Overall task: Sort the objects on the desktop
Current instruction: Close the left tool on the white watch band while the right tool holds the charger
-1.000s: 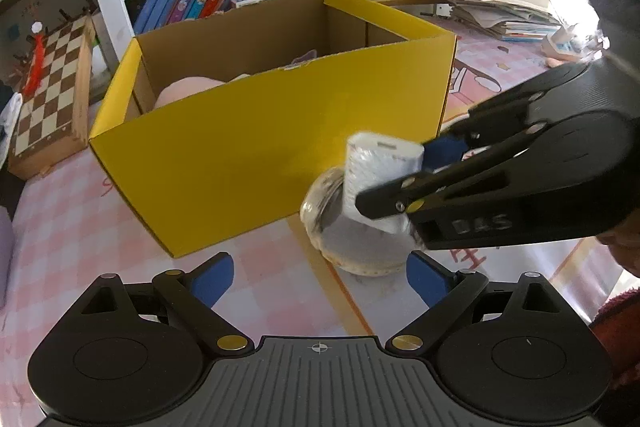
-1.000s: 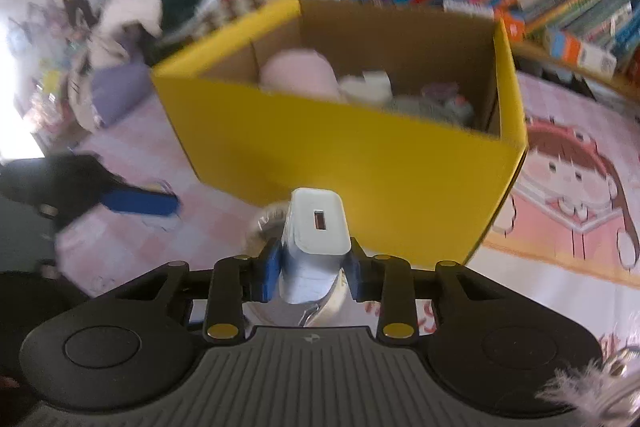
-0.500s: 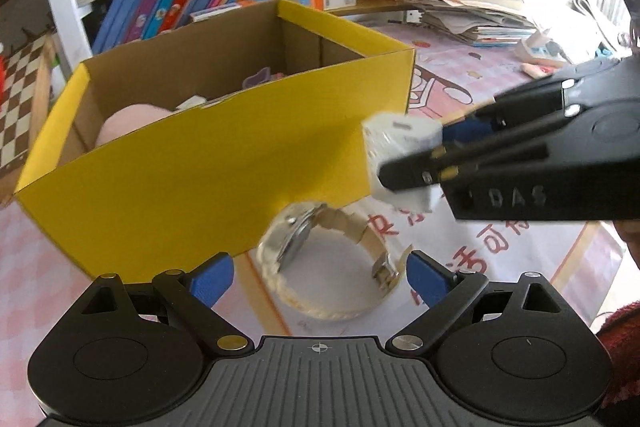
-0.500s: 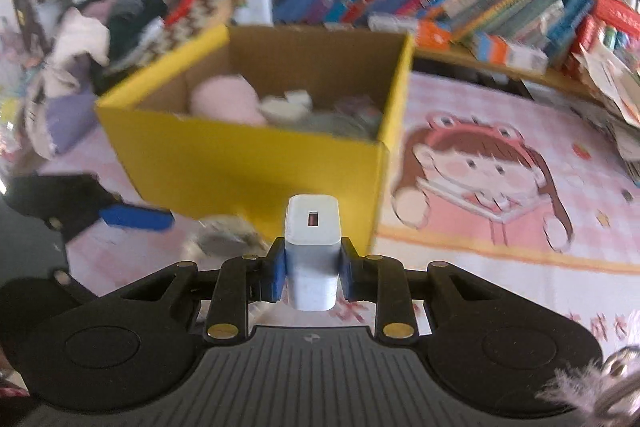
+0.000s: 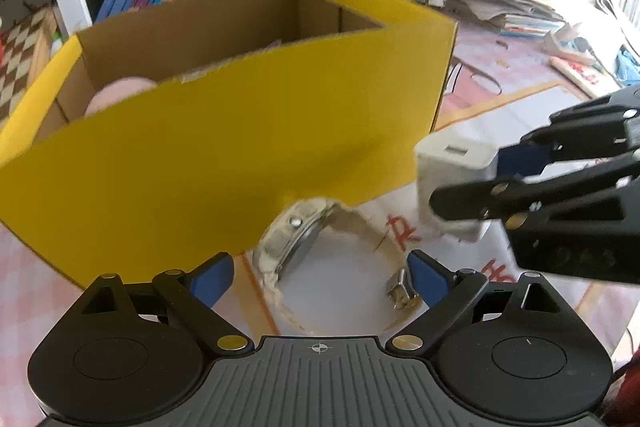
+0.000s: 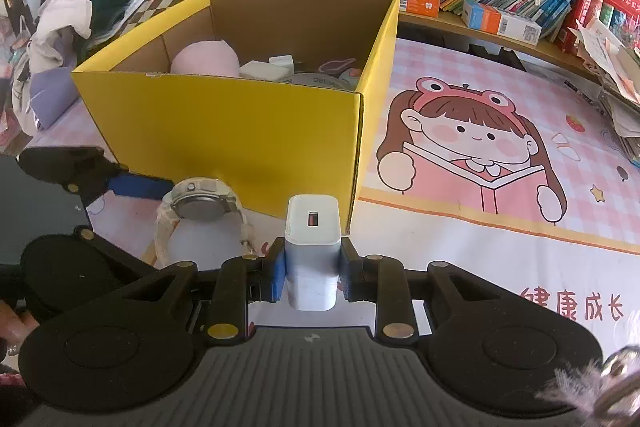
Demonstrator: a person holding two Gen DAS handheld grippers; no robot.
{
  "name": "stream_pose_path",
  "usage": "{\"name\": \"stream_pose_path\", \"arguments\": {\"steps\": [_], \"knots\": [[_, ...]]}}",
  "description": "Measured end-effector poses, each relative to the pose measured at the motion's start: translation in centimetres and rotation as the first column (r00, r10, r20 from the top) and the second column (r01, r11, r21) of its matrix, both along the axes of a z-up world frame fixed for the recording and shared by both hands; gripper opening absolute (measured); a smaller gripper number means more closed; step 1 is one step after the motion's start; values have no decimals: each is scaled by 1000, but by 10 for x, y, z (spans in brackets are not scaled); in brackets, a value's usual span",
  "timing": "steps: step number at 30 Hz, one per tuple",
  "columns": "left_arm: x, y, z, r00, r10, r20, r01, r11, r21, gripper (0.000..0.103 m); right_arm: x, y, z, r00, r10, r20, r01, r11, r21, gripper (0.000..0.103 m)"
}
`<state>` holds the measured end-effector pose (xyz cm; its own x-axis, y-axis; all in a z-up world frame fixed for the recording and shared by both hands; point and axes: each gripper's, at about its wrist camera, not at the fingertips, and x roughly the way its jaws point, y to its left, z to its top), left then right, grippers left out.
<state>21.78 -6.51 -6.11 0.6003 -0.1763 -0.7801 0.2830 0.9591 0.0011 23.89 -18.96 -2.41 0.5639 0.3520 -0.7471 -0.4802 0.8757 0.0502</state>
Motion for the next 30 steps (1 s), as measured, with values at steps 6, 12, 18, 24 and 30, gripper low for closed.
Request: {"name": "stream_pose_path", "arguments": {"steps": [6, 12, 18, 24, 30], "knots": [[-8, 7, 1, 1000, -5, -6, 5, 1000, -28, 69, 0, 3, -1, 1000, -8, 1, 8, 1000, -4, 25], [-16, 16, 3, 1000, 4, -1, -4, 1000, -23, 45, -5, 6, 0, 1000, -17, 2, 17, 1000, -1, 25], [-29, 30, 9, 1000, 30, 0, -30, 998, -46, 25, -16, 17, 5, 1000, 17, 13, -17, 1000, 10, 25], [-45, 44, 15, 998, 58, 16, -58, 998, -37, 11, -27, 30, 7, 999, 47, 15, -47, 999, 17, 25], [-63, 55, 19, 996, 84, 25, -83, 996, -36, 11, -40, 39, 8, 998, 62, 17, -62, 998, 24, 25]]}}
